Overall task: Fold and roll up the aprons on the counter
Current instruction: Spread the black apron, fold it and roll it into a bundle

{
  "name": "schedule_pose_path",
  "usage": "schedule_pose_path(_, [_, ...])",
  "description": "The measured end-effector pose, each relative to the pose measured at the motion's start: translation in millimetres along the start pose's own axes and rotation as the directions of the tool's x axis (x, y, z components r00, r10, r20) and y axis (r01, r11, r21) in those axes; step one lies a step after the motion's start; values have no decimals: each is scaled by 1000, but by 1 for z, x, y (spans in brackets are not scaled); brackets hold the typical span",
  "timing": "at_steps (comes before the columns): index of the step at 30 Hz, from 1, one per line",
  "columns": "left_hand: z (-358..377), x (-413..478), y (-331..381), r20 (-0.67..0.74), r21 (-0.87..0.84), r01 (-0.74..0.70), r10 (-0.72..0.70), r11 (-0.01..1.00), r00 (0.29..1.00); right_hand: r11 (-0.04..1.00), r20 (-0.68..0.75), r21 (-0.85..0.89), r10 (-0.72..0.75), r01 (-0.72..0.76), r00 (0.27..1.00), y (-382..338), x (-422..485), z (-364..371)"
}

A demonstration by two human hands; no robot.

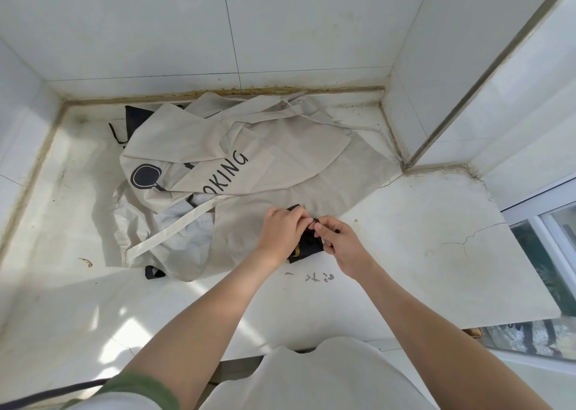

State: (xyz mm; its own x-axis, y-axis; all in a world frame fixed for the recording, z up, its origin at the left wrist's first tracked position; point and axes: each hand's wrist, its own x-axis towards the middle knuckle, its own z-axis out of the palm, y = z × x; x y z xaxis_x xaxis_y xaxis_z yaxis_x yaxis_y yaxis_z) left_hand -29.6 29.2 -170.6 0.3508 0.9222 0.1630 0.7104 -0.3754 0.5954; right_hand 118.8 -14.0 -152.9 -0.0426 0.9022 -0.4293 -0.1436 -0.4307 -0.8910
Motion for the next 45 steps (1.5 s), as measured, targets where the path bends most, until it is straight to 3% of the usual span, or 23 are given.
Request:
schedule_pose_path(2, [1,-2,1,153,-187,131,-103,974,983,999,-11,42,-10,10,1000,2,-2,1])
schedule_pose_path(3, [1,-3,2,173,-202,143,-109,969,979,997,-18,69,-14,15,1000,3,-2,1])
schedule_pose_path(6, [4,-8,6,185,-214,140,-101,967,978,994,-29,111,-10,13,1000,2,0,4])
schedule_pose_path(12, [3,-9,12,208,-298,285,-230,911,951,998,-52,53,32,-29,998,1,7,4])
schedule_pose_path(21, [-7,-6,14,84,-77,134,-128,988,988,997,-71,8,78,-78,994,-6,10,0])
schedule_pose_path(24, [-5,-7,8,142,-107,127,-111,986,984,997,-59,-3,81,-81,995,-5,10,0])
schedule_pose_path(27, [3,-10,6,176,-18,52,-48,998,983,996,-61,6,90,-90,994,-2,9,4])
schedule_pose_path(33, [23,-21,15,184,14,72,-73,997,980,992,-140,63,121,-113,983,2,11,5])
schedule_pose_path(38, [27,-20,23,181,-102,313,-292,944,939,988,-96,69,147,-141,984,-2,13,5])
schedule_pose_path(45, [19,-15,21,173,-108,275,-254,955,951,993,-102,4,122,-122,987,-2,12,1])
